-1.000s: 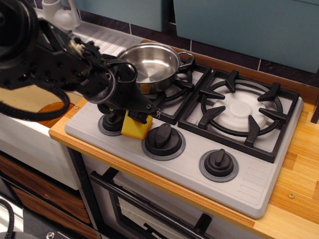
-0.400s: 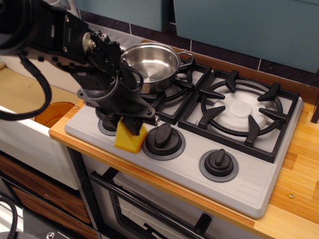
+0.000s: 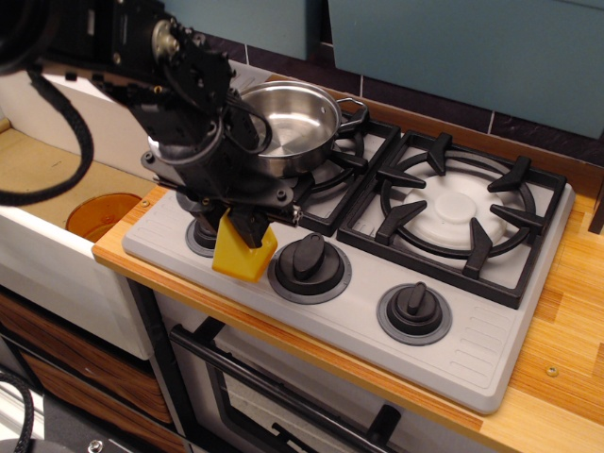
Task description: Put pot or pan on stove and put cheese in pot or pan
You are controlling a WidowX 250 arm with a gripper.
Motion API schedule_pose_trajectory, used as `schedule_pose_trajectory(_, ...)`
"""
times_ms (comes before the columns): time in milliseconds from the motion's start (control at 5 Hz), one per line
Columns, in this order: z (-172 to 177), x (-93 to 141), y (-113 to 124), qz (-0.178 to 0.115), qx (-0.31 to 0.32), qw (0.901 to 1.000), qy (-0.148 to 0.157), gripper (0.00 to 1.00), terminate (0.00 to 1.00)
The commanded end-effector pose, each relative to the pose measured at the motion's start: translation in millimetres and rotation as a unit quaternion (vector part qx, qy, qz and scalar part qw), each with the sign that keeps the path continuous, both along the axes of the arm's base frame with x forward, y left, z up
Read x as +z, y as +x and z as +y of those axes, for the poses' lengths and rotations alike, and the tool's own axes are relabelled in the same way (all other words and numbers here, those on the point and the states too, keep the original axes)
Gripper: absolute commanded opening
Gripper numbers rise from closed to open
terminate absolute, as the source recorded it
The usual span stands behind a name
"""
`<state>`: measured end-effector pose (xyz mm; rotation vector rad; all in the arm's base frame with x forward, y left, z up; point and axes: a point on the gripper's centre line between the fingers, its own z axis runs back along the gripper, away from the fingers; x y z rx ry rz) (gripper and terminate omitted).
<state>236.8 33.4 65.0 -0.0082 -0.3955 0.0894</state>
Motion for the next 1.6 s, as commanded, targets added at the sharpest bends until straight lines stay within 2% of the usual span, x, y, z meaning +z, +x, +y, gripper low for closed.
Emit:
schedule_pose_trajectory(0, 6.2, 37.9, 19.7, -0.009, 0.0, 1.0, 0.004, 0.0, 0.0)
schedule_pose_trajectory(200, 14.6, 59.5, 32.0, -0.001, -0.008, 1.0, -0.005, 0.0, 0.0)
schedule_pose_trajectory(400, 24.6, 78.5, 61.7, 0.011, -0.012, 0.9999, -0.004, 0.0, 0.0)
schedule_pose_trajectory(600, 31.8, 87.4, 94.7, 0.018, -0.015, 0.9997, -0.008, 0.0, 0.0)
schedule_pose_trajectory(800, 39.0, 86.6, 130.8, 0.023, -0.019, 0.9995, -0.016, 0.0, 0.0)
schedule_pose_trajectory(1000, 42.4, 75.7, 150.6, 0.019, -0.023, 0.9992, -0.026, 0.0, 0.0)
schedule_pose_trajectory(1200, 42.1, 58.7, 153.7, 0.012, -0.031, 0.9992, -0.021, 0.0, 0.0)
schedule_pose_trajectory(1400, 40.0, 54.1, 148.3, 0.01, -0.025, 0.9994, -0.021, 0.0, 0.0)
